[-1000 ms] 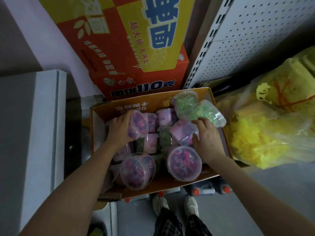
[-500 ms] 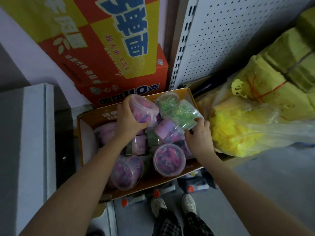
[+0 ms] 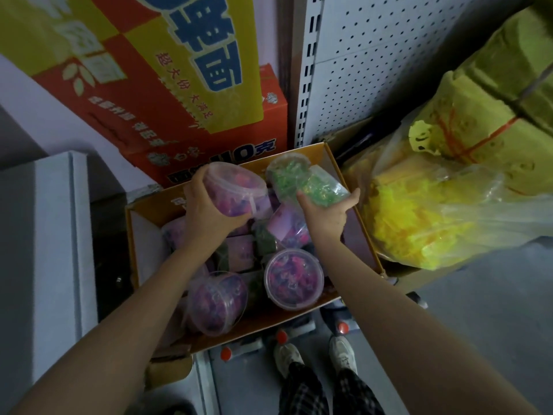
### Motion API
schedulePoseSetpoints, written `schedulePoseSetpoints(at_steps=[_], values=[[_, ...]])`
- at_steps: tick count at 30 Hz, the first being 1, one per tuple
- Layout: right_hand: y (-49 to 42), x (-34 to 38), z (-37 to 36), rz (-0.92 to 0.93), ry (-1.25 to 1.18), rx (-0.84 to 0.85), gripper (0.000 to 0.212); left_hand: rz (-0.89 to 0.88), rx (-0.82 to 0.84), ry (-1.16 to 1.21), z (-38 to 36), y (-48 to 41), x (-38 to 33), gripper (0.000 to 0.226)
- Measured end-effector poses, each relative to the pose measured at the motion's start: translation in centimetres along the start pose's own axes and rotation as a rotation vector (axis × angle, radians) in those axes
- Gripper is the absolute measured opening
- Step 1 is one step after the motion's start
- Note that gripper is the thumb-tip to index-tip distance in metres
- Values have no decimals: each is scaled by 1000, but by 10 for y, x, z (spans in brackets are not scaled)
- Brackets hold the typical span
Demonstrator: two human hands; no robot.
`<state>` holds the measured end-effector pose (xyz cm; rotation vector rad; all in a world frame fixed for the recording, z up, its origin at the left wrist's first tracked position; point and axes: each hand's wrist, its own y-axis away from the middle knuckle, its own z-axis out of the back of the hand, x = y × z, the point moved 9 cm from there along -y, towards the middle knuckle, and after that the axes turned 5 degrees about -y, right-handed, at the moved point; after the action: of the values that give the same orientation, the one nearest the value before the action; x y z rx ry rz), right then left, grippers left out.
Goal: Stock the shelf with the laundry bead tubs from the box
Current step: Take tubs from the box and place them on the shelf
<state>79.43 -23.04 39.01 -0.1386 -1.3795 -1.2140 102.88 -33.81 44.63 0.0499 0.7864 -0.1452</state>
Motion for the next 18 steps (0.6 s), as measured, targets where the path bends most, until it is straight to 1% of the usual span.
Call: schedulePoseSetpoints(at_steps=[2,5,8,11,15,18], values=[[-2,-1,-3,-26,-37,-41,113,26,-32,-6,6,2,6,110],[-5,-3,1,-17,-19,-116,107,63,-65,7,14,10,10,111],[-3,-7,5,1,-25,-142,103,69,-101,38,23,20,11,111],[2,-6,13,65,-44,-155,102,92,-148,83,38,31,12,110],[14,8,23,208,-13,-82,103,141,-246,81,70,54,6,109],[32,30,26,321,20,51,103,186,-355,107,102,80,0,107]])
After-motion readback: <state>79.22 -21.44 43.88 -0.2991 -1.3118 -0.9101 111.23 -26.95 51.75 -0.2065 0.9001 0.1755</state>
